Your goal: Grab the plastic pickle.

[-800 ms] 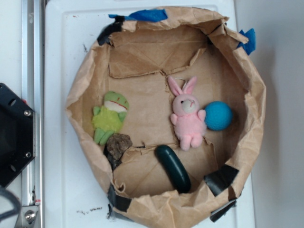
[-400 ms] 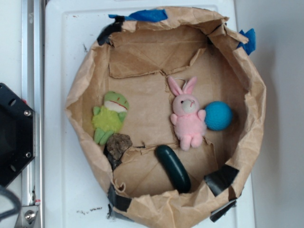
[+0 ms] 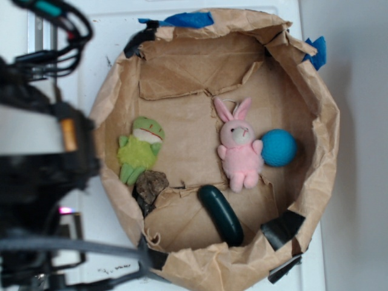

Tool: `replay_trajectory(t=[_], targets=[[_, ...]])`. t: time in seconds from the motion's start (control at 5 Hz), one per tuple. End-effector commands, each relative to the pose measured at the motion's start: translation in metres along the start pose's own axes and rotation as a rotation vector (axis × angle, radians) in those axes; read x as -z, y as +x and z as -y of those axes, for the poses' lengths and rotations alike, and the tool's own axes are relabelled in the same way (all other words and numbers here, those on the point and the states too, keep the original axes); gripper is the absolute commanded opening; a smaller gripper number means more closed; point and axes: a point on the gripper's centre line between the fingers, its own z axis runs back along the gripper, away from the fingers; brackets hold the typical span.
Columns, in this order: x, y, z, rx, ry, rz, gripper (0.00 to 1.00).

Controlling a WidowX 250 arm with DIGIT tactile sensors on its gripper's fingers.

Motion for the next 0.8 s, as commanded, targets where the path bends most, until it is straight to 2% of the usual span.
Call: replay_trajectory(t=[0.0,0.2,0.4,0.6], targets=[[0.012,0.042,0.020,0.283,-0.041,0.101,1.00],[0.032,0.067,0.010,0.399,-0.038,0.116,1.00],[0.048,0.093,-0.002,0.412,-0.042,0.109,1.00],[0.071,0.108,-0.004,0.542,-0.043,0.151,1.00]])
